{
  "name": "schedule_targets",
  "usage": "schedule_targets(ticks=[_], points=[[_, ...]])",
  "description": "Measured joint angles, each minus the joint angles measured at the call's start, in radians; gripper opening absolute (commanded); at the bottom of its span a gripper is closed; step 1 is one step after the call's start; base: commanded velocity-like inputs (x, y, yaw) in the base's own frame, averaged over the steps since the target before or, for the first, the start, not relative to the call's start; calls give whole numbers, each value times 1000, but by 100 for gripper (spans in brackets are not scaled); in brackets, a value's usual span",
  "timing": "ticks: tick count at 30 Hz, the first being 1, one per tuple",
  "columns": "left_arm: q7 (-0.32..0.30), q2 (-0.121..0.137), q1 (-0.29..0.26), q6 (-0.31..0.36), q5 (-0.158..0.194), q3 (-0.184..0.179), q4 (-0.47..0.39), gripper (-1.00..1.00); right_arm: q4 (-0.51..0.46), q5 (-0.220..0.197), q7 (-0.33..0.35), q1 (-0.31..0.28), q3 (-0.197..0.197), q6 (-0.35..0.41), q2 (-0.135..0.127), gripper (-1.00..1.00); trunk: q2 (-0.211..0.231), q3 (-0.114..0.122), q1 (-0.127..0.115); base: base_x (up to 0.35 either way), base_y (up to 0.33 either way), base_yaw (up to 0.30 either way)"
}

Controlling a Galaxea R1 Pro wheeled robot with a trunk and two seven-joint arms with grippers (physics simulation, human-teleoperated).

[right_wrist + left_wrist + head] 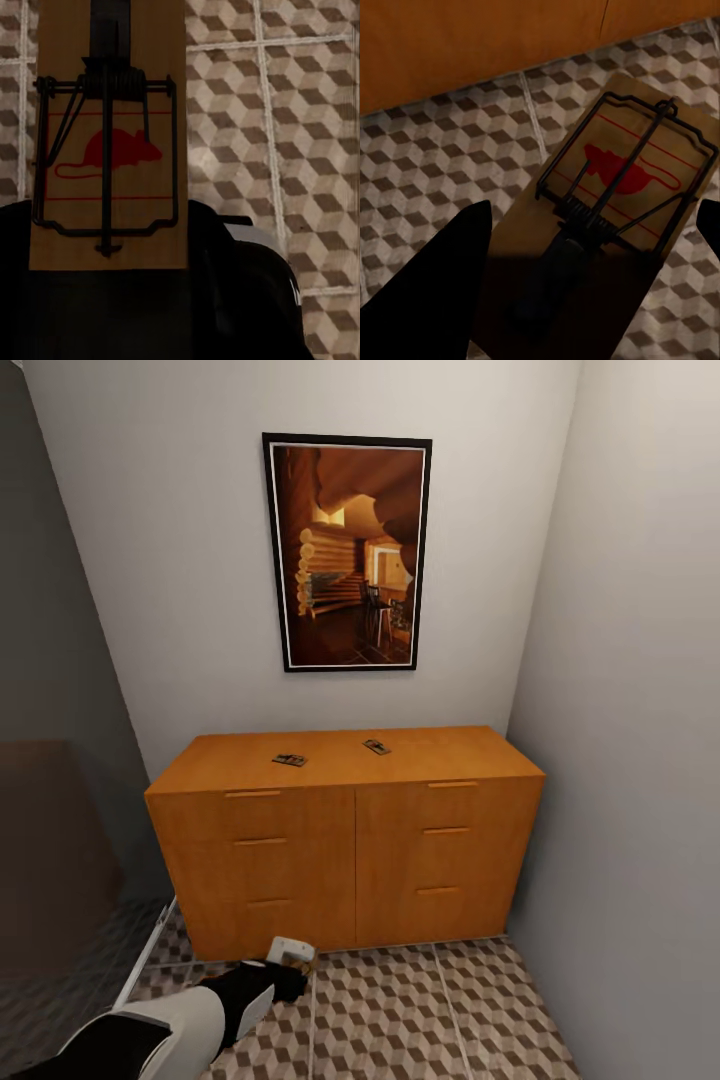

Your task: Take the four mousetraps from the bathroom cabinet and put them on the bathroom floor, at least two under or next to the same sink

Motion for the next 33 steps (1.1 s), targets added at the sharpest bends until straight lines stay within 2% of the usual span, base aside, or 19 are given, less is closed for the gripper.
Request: schedule_targets(ticks=[4,14,16,18,19,21,28,31,33], points=[[0,17,49,-34,-1,0,1,-100,-47,1,0,0,0,0,-8,-100,0,0,0,0,0,0],[-1,72,156,-91,-2,1,1,-100,-173,2,0,0,-1,0,-54,-100,0,0,0,0,0,0],[-2,94,183,-119,-1,1,0,-100,-218,1,0,0,-2,1,-71,-100,0,0,0,0,0,0],[-2,108,197,-172,0,1,-1,-100,-244,1,1,0,-2,3,-82,-100,0,0,0,0,0,0],[-2,118,208,-231,1,2,0,-100,-261,1,2,0,-2,5,-90,-100,0,0,0,0,0,0],[-1,145,244,-408,4,2,2,-100,-317,2,3,0,-2,10,-102,-100,0,0,0,0,0,0],[-1,191,311,-534,6,2,2,-100,-428,4,4,1,-1,34,-108,-100,0,0,0,0,0,0],[1,199,340,-629,7,2,3,-100,-463,5,5,0,-1,44,-111,-100,0,0,0,0,0,0],[1,202,355,-663,8,3,3,-100,-485,5,6,0,-1,43,-111,-100,0,0,0,0,0,0]])
